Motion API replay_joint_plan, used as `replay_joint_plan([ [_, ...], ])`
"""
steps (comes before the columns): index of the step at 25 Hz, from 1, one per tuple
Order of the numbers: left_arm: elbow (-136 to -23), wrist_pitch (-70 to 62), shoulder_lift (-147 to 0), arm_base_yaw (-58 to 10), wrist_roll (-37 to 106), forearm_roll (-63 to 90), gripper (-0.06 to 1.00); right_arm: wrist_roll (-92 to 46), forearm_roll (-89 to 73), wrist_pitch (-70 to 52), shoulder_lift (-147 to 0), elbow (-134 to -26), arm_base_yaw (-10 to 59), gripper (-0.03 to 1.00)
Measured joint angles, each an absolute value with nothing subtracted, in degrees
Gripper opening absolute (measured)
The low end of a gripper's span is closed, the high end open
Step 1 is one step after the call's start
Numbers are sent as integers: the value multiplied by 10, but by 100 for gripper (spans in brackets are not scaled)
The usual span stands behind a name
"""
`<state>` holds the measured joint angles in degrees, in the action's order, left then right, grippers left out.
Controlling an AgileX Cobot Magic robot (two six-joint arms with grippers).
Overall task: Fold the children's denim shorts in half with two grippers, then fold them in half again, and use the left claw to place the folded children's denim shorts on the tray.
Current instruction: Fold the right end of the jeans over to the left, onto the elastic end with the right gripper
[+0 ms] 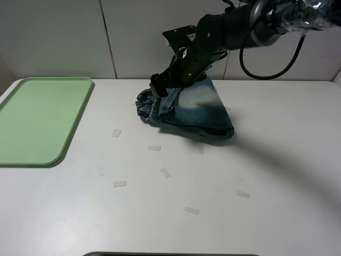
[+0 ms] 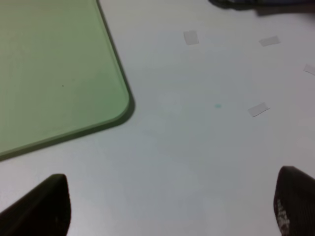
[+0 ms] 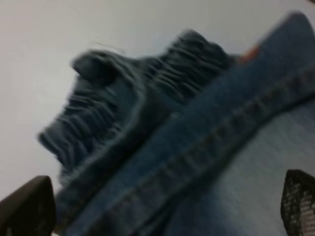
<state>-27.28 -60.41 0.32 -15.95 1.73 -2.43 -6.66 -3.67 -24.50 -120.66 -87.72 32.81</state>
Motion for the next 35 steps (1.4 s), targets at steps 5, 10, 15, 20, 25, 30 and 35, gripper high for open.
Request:
replay_joint_plan([
  [5, -273, -604, 3, -159, 17, -24, 82, 10, -23, -258, -1204, -878, 304, 69],
  [10, -273, -604, 3, -159, 17, -24, 82, 36, -107, -260, -1225, -878, 283, 69],
  [15, -273, -604, 3, -159, 17, -24, 82, 34, -173, -242, -1252, -878, 281, 69],
  [20, -273, -604, 3, -159, 17, -24, 82, 34, -186, -232, -1264, -878, 282, 69],
  [25, -273, -604, 3, -159, 17, -24, 82, 32, -203, -215, -1265, -878, 298, 69],
  [30, -273, -604, 3, -159, 17, -24, 82, 32, -228, -188, -1267, -878, 318, 69],
  [35, -273, -604, 3, -159, 17, -24, 82, 31, -234, -173, -1267, -878, 330, 69],
])
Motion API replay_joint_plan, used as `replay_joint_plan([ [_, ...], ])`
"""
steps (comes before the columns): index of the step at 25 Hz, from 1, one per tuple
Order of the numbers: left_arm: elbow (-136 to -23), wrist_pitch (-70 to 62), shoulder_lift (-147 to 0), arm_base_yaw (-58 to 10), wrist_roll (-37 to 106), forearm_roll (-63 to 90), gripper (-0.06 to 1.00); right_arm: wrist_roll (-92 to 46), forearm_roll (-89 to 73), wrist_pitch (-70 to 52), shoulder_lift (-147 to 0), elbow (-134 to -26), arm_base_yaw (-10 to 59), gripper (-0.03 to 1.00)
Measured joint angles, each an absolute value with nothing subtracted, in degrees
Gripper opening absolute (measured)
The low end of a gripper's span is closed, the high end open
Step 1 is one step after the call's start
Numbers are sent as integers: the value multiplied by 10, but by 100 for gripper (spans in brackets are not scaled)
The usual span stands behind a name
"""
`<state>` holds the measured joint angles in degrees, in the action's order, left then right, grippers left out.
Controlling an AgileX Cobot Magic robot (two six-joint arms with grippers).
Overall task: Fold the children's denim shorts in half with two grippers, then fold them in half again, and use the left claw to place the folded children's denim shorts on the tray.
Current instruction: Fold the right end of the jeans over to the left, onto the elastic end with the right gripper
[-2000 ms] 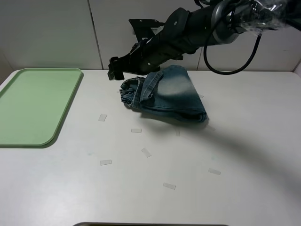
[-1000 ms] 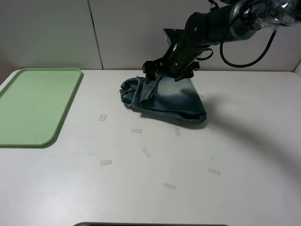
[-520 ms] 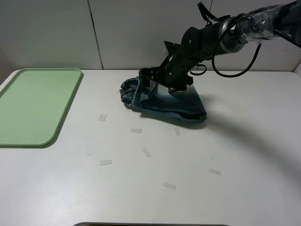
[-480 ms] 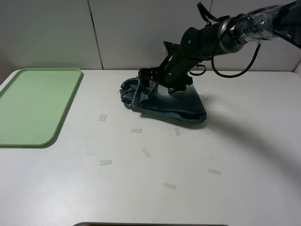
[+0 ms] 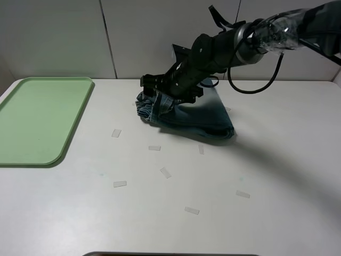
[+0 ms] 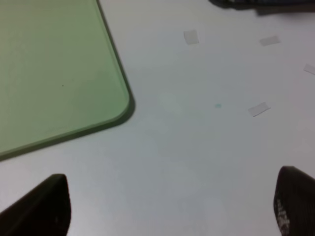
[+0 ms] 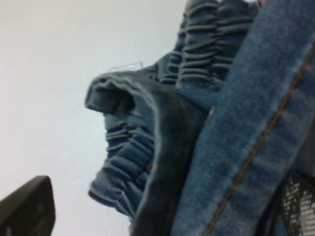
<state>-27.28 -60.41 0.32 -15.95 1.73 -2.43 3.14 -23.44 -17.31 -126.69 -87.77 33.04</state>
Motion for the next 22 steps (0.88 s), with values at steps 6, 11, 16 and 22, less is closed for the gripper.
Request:
replay_joint_plan([
  [6, -273, -604, 3, -159, 17, -24, 82, 31, -234, -172, -1267, -878, 336, 69],
  [11, -273, -604, 3, -159, 17, -24, 82, 31, -234, -166, -1267, -878, 348, 69],
  [16, -273, -604, 3, -159, 17, -24, 82, 31, -230, -150, -1267, -878, 362, 69],
  [22, -273, -604, 3, -159, 17, -24, 82, 31, -199, -129, -1267, -878, 396, 69],
])
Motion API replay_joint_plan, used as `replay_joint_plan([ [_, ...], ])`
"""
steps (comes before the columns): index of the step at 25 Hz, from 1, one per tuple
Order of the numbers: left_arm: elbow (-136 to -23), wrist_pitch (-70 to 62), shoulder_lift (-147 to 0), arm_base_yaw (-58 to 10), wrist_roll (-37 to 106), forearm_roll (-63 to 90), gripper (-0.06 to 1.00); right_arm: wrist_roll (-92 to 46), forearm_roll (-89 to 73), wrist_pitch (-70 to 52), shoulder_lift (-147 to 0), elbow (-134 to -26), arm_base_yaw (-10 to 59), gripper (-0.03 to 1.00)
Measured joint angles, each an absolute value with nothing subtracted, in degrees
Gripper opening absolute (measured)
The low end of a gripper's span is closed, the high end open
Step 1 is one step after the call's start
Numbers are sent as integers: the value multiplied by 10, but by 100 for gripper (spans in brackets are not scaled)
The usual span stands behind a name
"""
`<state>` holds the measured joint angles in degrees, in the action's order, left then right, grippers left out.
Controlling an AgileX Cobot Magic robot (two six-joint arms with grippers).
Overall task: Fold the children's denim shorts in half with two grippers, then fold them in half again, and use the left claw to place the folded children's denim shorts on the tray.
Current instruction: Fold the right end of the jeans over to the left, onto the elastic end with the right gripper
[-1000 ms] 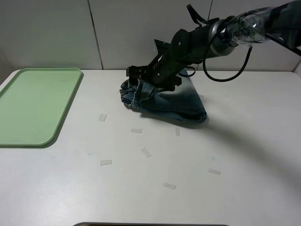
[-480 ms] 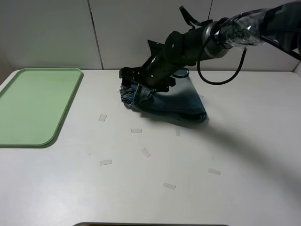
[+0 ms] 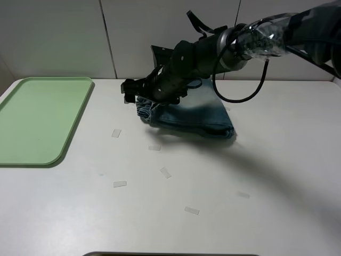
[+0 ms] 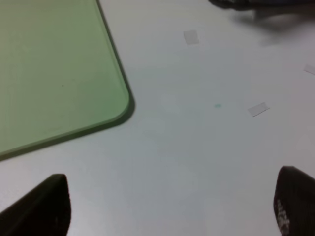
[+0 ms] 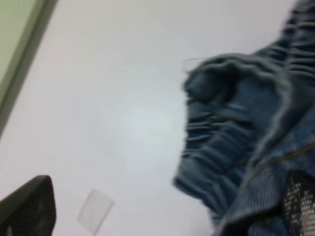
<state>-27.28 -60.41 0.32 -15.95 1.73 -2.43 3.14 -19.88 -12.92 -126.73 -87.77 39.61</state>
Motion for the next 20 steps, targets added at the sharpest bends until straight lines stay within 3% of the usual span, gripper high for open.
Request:
replay_joint_plan([
  [11, -273, -604, 3, -159, 17, -24, 82, 31, -83, -82, -1267, -878, 454, 69],
  [20, -273, -604, 3, -159, 17, -24, 82, 31, -71, -116, -1264, -878, 436, 69],
])
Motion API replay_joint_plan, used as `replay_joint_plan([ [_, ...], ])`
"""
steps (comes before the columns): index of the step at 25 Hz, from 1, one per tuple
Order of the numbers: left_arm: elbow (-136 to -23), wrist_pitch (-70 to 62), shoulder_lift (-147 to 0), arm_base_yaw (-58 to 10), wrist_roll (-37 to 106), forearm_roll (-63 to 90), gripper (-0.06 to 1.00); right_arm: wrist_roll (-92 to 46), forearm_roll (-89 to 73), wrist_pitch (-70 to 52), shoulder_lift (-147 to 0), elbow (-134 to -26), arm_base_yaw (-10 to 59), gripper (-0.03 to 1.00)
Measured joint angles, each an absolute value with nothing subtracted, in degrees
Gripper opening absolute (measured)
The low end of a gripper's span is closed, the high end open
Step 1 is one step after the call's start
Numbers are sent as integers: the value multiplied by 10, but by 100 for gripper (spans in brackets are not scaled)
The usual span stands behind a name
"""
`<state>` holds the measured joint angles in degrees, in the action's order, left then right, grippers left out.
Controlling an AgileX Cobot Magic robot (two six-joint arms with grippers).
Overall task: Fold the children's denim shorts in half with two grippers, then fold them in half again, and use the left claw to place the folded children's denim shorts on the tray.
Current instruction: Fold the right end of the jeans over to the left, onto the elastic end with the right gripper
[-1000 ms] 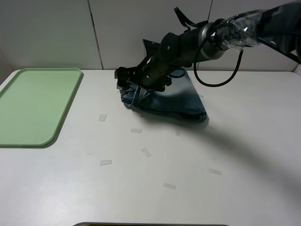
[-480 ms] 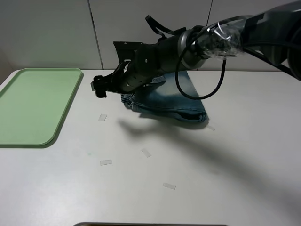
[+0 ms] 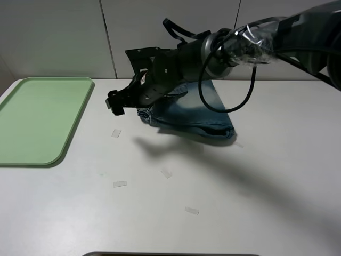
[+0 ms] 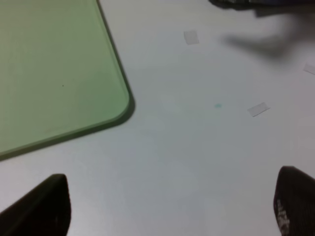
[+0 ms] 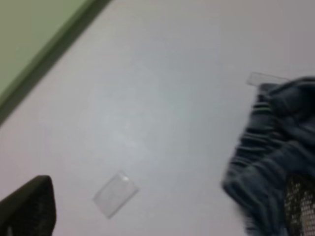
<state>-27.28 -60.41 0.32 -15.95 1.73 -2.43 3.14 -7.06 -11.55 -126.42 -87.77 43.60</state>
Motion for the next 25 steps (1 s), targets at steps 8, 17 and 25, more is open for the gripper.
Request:
replay_joint_plan([
  [8, -273, -604, 3, -159, 17, -24, 82, 73, -85, -131, -1225, -889, 352, 69],
  [17, -273, -604, 3, -159, 17, -24, 82, 105, -192, -133, -1244, -906, 289, 69],
  [25, -273, -604, 3, -159, 17, -24, 82, 103, -249, -168, -1302, -955, 279, 69],
])
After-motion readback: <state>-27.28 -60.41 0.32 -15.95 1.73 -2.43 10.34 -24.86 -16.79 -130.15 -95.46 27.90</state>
